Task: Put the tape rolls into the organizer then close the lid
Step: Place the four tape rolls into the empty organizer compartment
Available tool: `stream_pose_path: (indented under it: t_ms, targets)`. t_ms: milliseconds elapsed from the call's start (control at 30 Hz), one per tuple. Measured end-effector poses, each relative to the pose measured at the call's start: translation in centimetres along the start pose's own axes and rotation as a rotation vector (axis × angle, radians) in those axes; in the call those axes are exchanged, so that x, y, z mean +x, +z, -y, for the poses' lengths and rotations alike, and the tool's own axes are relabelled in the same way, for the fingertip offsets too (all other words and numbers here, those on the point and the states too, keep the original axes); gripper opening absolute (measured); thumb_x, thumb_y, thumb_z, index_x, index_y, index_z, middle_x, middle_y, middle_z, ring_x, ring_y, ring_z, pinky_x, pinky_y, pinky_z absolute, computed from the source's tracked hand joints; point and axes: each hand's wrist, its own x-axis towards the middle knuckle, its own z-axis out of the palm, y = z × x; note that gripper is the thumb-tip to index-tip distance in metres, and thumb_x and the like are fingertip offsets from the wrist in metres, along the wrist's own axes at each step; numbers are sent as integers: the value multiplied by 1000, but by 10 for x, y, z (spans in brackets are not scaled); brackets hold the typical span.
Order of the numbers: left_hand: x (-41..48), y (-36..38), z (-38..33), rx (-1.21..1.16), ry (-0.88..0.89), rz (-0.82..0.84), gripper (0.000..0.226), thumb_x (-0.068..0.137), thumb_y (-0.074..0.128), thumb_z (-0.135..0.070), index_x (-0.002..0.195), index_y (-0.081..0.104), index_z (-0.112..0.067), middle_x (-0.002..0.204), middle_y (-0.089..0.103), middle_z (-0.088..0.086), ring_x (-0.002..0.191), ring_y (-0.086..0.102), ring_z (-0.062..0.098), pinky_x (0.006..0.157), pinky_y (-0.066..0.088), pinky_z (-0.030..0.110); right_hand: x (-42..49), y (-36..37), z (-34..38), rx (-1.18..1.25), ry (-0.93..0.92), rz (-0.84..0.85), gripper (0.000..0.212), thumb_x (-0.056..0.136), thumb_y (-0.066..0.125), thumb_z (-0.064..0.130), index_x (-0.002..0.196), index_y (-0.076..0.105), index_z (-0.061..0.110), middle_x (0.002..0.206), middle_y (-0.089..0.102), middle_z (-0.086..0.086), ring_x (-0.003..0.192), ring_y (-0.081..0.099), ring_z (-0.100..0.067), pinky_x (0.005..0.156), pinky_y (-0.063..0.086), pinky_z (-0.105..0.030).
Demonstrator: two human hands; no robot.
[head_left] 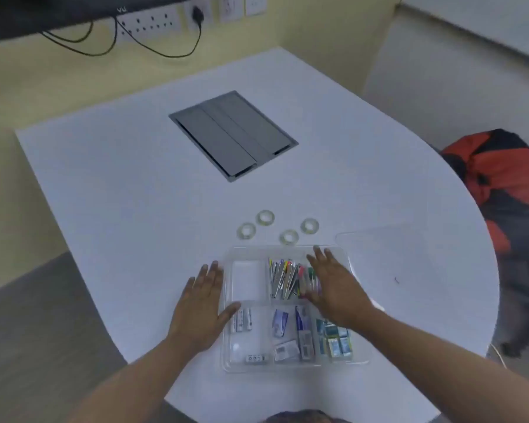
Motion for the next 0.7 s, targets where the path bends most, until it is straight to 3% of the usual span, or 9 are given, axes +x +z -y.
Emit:
stream_pose_path:
  t_ms: [167,333,467,567,633,700]
  targets:
    - [-13,19,-7,-64,24,39,83,88,12,-70,144,-23,-20,157,-21,-4,144,-20,12,118,-9,33,-20,42,7,-169,-69,199,73,92,34,60,153,7,32,162,-8,4,149,2,-20,120,13,-43]
    - [-10,17,2,-99,32,43,81,87,9,-72,144,-24,-25,157,-20,-8,144,-20,10,119,-8,34,-27,52,10,-178,0,207,75,92,29,65,153,-1,34,162,-9,7,149,-4,-19,121,4,-43]
    - [-7,15,14,-208,-38,16,85,89,17,-70,148,-17,-19,154,-14,-8,146,-10,14,119,-3,33,-30,52,16,-176,36,202,77,92,30,65,153,-4,33,160,-14,8,149,-8,-18,120,1,-41]
    - [1,15,28,-206,-68,14,80,88,5,-68,149,-11,-18,155,-10,-6,148,-6,15,119,-3,33,-32,51,19,-203,38,227,80,92,32,64,152,-11,32,160,-16,7,149,-10,-19,120,-2,-40]
    - [11,15,37,-198,-61,41,74,88,0,-64,150,-6,-23,157,-10,-6,147,-9,16,119,-3,36,-31,48,20,-208,35,243,80,92,32,63,152,-9,31,161,-12,7,149,-7,-19,120,-2,-40]
    - [24,16,43,-182,-64,95,66,94,12,-57,149,-5,-27,157,-15,-4,146,-15,19,120,-3,43,-28,43,24,-196,30,248,78,92,34,62,154,-2,29,163,-6,5,149,-1,-21,120,1,-40]
